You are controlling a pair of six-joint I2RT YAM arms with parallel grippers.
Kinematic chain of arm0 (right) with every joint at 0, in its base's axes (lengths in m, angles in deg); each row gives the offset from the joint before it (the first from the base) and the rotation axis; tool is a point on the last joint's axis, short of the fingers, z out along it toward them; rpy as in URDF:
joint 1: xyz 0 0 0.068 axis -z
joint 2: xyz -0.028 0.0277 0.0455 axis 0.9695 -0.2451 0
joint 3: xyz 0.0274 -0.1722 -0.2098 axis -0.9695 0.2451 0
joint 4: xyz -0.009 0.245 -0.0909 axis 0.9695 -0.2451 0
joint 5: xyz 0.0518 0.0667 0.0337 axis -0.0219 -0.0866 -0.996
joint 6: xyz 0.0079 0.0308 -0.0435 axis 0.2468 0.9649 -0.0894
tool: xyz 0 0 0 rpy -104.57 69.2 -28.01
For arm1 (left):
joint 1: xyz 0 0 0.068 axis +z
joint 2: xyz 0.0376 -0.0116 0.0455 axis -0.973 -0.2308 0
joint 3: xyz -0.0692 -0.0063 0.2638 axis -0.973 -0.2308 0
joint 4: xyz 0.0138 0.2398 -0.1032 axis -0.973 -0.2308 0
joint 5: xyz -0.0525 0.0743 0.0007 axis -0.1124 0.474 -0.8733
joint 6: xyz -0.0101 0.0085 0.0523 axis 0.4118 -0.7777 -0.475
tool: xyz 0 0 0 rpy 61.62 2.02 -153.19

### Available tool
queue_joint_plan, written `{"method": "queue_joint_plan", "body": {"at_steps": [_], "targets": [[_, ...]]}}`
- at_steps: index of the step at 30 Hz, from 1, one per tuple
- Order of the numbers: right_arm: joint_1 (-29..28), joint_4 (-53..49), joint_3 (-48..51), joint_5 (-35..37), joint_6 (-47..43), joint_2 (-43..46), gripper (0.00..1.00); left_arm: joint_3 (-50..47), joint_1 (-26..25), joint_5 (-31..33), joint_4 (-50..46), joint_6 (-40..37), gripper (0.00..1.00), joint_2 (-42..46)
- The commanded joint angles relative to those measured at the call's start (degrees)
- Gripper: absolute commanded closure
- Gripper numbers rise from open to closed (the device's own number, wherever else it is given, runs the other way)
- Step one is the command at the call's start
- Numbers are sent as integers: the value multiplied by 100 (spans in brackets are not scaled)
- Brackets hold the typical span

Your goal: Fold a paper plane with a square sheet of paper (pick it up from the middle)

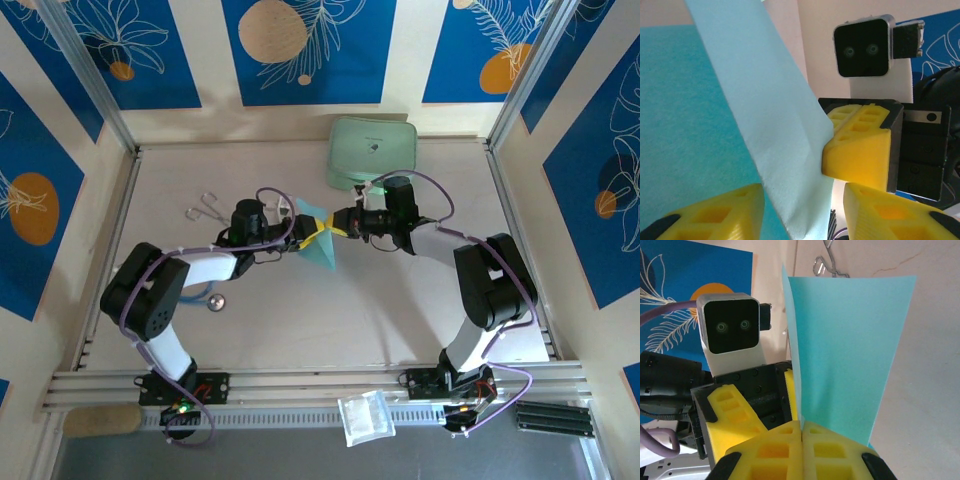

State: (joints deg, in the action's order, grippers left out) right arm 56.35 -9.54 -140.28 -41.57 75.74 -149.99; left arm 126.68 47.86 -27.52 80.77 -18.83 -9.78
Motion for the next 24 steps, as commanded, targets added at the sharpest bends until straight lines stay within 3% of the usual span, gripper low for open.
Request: {"method": "queue_joint_plan", "body": {"at_steps": [1,15,20,24], "targets": [[37,185,94,-230,178,62,95,167,-56,-189,428,71,60,-63],[138,184,237,-255,297,137,88,225,-56,-86,337,3,85,-90],[252,-570,236,240,-164,500,69,295,-38,1,-32,-215,90,-63],[329,-1588,254,1290,-838,1045,56,426,-12,170,-857,-707,92,74]]}}
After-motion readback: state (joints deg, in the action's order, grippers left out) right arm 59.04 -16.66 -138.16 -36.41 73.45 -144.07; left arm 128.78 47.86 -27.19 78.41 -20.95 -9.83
